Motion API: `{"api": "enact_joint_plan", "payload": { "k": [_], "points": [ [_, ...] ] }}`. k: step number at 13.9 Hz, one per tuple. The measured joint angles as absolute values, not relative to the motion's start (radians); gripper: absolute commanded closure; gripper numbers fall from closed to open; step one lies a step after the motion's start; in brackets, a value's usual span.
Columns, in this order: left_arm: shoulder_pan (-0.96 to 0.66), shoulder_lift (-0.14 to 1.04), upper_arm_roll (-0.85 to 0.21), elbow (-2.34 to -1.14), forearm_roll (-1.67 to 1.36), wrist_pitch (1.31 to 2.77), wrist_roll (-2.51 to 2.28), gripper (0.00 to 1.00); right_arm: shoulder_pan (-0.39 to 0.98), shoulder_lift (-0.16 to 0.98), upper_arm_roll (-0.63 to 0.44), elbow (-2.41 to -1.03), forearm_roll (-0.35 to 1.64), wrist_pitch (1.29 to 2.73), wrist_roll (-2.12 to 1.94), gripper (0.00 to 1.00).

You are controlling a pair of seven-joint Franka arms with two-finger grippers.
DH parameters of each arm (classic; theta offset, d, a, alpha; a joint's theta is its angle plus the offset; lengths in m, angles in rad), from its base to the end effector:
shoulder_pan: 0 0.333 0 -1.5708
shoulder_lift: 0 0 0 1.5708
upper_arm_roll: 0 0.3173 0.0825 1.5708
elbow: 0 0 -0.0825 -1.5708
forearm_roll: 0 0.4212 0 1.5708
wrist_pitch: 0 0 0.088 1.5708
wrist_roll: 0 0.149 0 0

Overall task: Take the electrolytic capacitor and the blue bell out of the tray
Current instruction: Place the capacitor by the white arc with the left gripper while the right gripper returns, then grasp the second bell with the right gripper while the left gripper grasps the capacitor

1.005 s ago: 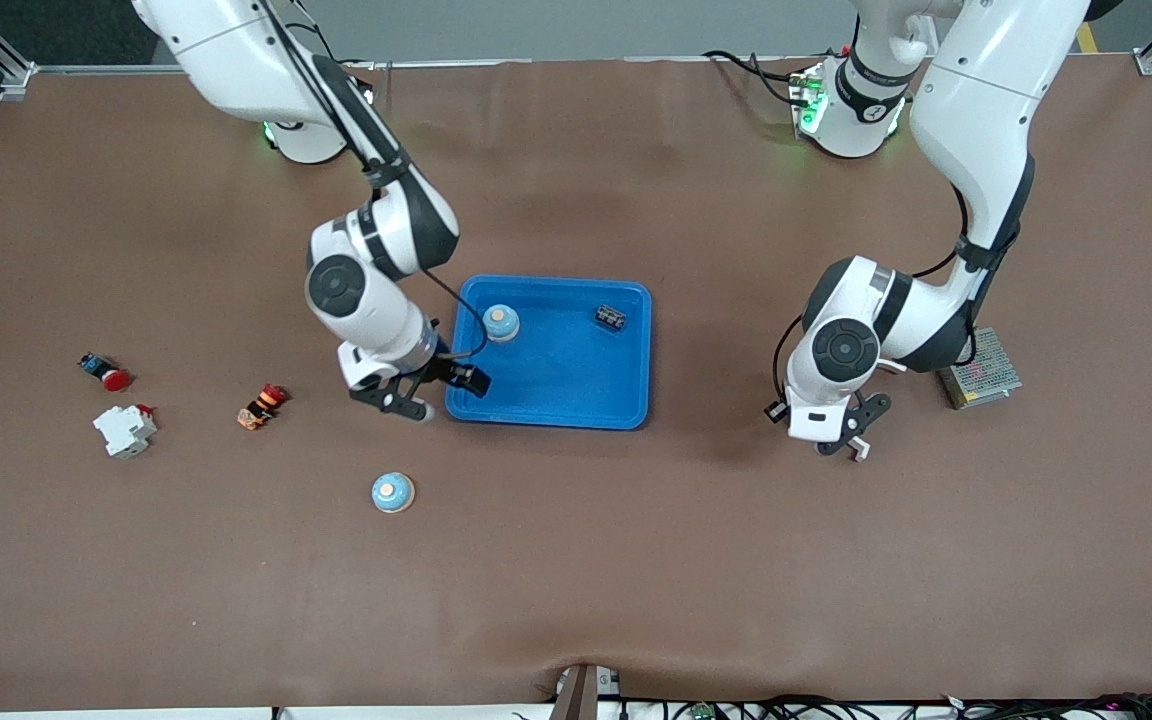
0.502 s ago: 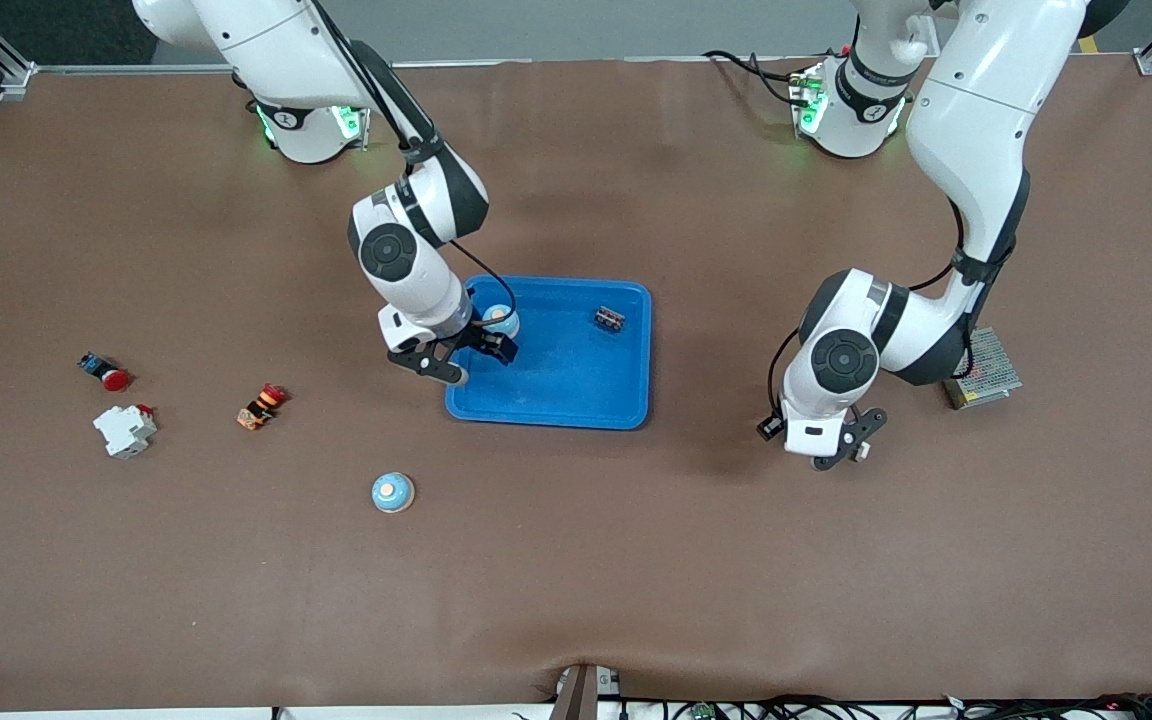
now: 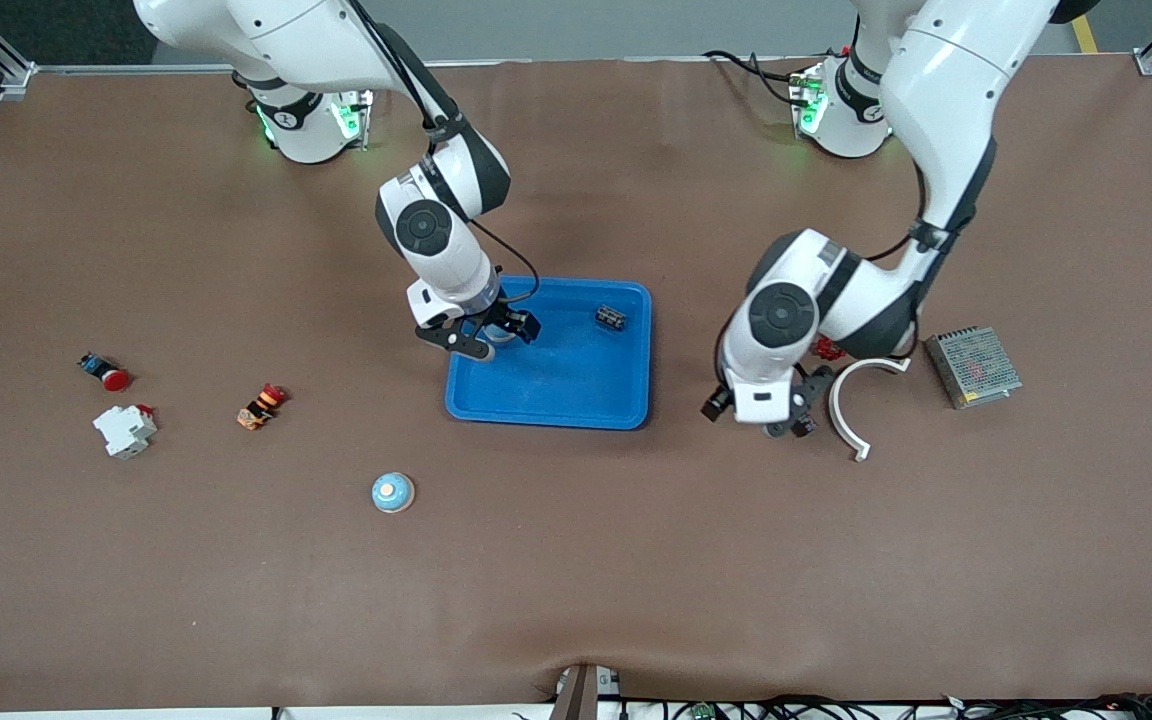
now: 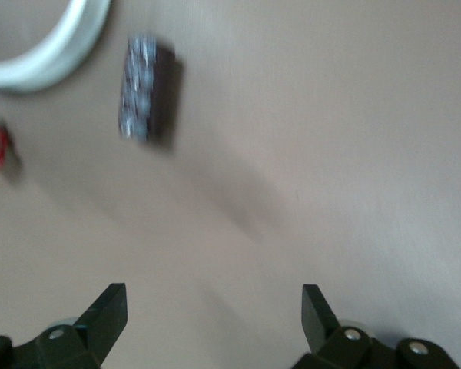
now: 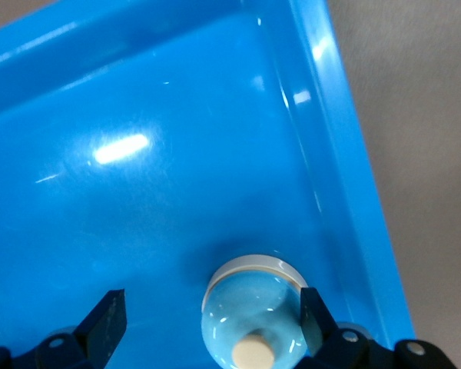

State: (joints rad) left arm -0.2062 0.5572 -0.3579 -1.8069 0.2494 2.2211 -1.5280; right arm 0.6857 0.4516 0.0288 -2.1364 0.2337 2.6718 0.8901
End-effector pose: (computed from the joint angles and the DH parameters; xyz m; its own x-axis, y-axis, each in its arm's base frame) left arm 0.5721 -0.3377 0.1766 0.6652 0.7466 -0.0086 0.7425 -0.6627 -0.0972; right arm 0.4576 0.3947 0.1264 0.9273 -0.3693 -0.0610 -0.3743 -0.9171 -0.1376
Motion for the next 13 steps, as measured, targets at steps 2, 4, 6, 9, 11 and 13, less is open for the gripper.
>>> {"api": "enact_joint_plan", "payload": {
  "k": [2, 4, 6, 9, 11, 13],
  "points": [
    [-0.237, 0.563, -0.384, -1.812, 0.249, 2.221, -1.645, 0.0, 0.689, 0.452, 0.029, -2.156, 0.234, 2.691, 0.893, 0.0],
    [-0.285, 0.58, -0.394, -1.813, 0.249, 2.222, -1.762, 0.0, 0.69, 0.452, 0.029, -2.171, 0.234, 2.698, 0.893, 0.0],
    [-0.336, 0.605, -0.396, -1.806, 0.249, 2.226, -1.874, 0.0, 0.692, 0.452, 0.029, -2.173, 0.234, 2.699, 0.893, 0.0],
    [-0.4, 0.635, -0.397, -1.777, 0.249, 2.232, -2.001, 0.0, 0.708, 0.451, 0.029, -2.181, 0.234, 2.706, 0.896, 0.0],
    [-0.431, 0.65, -0.398, -1.753, 0.249, 2.236, -2.05, 0.11, 0.718, 0.451, 0.029, -2.191, 0.234, 2.719, 0.9, 0.0],
    [-0.454, 0.666, -0.398, -1.741, 0.249, 2.254, -2.064, 0.28, 0.722, 0.451, 0.029, -2.201, 0.234, 2.731, 0.901, 0.0]
  ]
}}
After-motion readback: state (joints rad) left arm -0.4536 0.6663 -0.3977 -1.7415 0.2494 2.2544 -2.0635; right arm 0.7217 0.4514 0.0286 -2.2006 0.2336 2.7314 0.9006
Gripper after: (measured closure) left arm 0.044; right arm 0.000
